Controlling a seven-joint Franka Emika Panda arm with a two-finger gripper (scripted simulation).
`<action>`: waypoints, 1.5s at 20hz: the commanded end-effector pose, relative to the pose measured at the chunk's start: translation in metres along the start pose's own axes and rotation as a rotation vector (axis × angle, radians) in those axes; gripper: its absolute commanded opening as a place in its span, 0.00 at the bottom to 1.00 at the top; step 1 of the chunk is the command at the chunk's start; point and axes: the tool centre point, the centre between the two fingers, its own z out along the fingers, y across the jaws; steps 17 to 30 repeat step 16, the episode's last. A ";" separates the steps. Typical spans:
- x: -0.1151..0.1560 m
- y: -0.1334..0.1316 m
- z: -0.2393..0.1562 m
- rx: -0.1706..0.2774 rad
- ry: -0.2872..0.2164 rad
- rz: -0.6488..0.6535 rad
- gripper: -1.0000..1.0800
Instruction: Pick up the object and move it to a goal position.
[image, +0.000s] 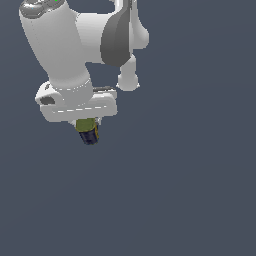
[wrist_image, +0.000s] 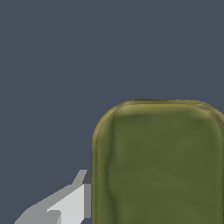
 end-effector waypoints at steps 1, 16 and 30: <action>0.006 0.007 -0.015 -0.001 0.003 -0.001 0.00; 0.020 0.024 -0.044 -0.001 0.003 -0.001 0.00; 0.020 0.024 -0.044 -0.001 0.003 -0.001 0.00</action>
